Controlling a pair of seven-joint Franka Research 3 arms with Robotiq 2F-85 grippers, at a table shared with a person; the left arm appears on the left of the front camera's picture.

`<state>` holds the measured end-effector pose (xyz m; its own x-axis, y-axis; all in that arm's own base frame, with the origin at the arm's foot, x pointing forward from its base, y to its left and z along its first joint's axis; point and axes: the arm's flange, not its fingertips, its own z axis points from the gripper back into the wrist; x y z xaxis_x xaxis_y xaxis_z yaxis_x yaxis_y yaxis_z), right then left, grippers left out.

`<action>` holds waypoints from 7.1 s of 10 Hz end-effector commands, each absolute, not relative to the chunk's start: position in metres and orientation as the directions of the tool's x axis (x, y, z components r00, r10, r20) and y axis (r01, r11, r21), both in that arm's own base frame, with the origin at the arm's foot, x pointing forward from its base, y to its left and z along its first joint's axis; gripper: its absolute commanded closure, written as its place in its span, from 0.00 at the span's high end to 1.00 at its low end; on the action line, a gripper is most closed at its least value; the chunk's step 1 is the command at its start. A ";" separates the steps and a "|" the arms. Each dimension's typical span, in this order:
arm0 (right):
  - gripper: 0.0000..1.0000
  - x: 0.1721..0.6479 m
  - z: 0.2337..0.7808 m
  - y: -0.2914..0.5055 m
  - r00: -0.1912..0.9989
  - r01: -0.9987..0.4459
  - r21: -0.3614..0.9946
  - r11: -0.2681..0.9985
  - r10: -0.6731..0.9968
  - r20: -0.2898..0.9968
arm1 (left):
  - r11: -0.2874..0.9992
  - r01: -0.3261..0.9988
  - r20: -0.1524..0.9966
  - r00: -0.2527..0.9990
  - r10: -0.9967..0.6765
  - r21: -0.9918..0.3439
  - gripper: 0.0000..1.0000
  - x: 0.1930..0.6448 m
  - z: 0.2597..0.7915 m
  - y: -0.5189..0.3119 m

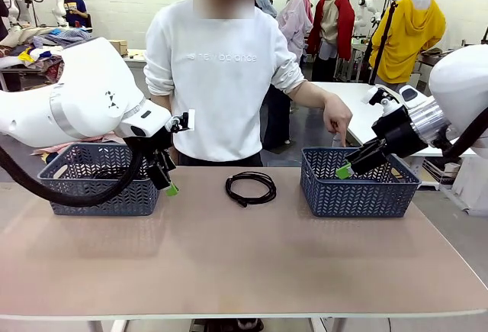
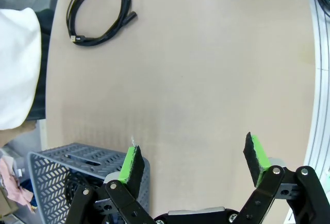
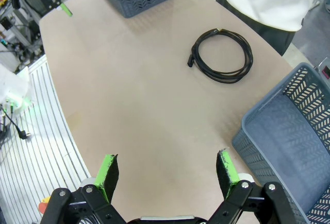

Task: Organize the cables according to human instructions.
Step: Pick up a bundle of cables and place it in the basket indicated by the human.

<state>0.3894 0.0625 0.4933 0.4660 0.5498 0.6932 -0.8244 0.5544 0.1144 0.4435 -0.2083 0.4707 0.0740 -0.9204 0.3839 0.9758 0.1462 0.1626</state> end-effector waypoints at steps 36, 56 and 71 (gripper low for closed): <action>1.00 0.614 0.390 0.328 0.619 -0.773 0.037 0.633 0.740 0.264 | 0.143 0.975 0.378 0.071 -0.923 0.168 1.00 0.444 0.471 -0.207; 1.00 0.670 0.316 0.381 0.656 -0.745 -0.044 0.666 0.742 0.137 | 0.143 0.975 0.378 0.071 -0.923 0.168 1.00 0.444 0.471 -0.207; 0.04 0.671 0.320 0.388 0.666 -0.742 0.022 0.670 0.733 0.136 | 0.143 0.975 0.378 0.071 -0.923 0.168 1.00 0.444 0.471 -0.207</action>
<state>0.6661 0.3822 0.3099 0.6420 0.7526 0.1464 -0.7607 0.6491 -0.0008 0.4441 -0.2091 0.4711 0.0729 -0.9204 0.3842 0.9759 0.1453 0.1629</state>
